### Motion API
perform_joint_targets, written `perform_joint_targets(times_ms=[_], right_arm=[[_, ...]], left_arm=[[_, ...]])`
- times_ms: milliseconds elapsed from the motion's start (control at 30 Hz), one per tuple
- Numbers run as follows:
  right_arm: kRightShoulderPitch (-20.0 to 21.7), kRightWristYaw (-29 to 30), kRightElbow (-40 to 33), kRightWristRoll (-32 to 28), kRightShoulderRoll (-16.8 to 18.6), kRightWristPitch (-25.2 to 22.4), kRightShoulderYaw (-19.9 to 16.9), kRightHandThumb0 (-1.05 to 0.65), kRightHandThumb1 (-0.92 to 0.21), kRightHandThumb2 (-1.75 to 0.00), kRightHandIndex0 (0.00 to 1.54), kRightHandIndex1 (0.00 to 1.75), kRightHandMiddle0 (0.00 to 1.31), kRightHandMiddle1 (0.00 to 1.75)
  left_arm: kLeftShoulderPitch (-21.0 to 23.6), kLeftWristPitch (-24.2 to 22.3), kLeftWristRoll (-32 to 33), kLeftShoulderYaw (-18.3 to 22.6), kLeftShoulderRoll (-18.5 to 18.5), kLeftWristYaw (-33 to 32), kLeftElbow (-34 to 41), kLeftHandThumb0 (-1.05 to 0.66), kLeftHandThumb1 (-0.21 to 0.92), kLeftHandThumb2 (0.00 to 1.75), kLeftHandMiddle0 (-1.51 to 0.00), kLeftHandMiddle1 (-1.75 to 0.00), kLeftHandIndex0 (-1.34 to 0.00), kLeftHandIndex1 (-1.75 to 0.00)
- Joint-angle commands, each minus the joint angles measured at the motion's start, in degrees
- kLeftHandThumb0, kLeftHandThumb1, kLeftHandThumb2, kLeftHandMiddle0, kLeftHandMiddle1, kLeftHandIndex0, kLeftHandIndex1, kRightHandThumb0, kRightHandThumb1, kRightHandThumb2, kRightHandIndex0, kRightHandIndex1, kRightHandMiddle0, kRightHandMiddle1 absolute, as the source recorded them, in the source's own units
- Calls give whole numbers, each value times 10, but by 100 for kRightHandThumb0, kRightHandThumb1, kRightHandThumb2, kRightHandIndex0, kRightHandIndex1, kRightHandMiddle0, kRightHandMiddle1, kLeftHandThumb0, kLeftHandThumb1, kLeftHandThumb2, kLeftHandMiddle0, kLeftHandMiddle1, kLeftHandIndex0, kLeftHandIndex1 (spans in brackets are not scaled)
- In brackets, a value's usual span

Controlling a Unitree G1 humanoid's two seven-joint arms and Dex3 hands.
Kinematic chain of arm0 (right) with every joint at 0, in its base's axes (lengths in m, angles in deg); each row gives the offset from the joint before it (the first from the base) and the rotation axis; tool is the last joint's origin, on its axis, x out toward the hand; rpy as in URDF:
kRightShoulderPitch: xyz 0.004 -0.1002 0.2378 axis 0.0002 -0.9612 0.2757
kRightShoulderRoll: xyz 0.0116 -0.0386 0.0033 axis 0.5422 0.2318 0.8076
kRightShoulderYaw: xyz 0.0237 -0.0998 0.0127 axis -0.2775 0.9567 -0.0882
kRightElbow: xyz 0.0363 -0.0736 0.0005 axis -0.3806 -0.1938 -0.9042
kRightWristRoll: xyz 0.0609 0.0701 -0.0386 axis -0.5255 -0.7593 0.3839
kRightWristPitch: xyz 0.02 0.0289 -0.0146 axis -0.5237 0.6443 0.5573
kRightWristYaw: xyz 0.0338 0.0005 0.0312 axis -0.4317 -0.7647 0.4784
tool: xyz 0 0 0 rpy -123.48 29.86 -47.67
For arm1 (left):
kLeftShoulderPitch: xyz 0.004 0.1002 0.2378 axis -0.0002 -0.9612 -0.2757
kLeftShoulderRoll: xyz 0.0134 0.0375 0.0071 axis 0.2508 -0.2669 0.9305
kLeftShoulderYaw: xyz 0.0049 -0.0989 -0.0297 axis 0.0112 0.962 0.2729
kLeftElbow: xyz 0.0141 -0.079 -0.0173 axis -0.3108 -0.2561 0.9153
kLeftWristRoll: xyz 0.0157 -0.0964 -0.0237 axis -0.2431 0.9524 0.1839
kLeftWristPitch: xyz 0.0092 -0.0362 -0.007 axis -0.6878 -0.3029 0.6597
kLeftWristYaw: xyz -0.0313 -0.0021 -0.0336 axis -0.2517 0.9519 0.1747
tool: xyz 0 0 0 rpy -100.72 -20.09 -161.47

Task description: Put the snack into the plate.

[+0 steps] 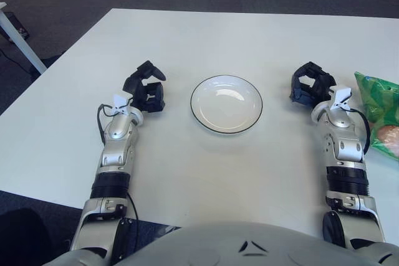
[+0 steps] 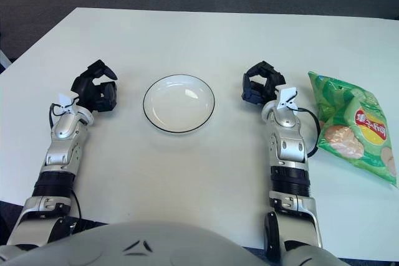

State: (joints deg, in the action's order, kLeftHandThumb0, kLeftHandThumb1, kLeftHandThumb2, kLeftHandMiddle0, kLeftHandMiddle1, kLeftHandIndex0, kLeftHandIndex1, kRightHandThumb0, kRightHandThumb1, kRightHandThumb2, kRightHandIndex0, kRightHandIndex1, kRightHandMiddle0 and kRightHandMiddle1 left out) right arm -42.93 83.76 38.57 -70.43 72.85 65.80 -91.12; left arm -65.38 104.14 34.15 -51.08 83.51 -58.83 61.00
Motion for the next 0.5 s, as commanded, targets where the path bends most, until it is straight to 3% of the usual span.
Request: perform_joint_targets(times_ms=[0,133,233,300,467], right_arm=[[8,-29,-10,-14,-30,-11,-15,-42,-50,-108,82,175,47,175],[21,-71,-43,-27,-75,-35,-29,-42,-53,-105,76,175,44,175],[27,-90,-59,-24,-103,-43,-32,-14,-37,-125,67,175,42,173],[29,-101,-62,-18,-119,-37,-31,-8,-33,-130,65,175,41,173],[37,-130,-82,20,-187,-12,-23,-2,-41,-120,56,170,33,174]], left_arm=[[-83,12,-10,-14,-45,-13,-70,-46,37,125,-128,-175,-57,-175],[-83,7,-13,-17,-47,-18,-69,-46,36,126,-128,-175,-58,-175],[-82,6,-15,-18,-49,-20,-69,-46,36,126,-129,-175,-58,-175],[-81,5,-16,-19,-50,-22,-69,-47,36,126,-129,-175,-58,-175],[-82,4,-16,-21,-52,-24,-67,-47,35,127,-129,-175,-58,-175]])
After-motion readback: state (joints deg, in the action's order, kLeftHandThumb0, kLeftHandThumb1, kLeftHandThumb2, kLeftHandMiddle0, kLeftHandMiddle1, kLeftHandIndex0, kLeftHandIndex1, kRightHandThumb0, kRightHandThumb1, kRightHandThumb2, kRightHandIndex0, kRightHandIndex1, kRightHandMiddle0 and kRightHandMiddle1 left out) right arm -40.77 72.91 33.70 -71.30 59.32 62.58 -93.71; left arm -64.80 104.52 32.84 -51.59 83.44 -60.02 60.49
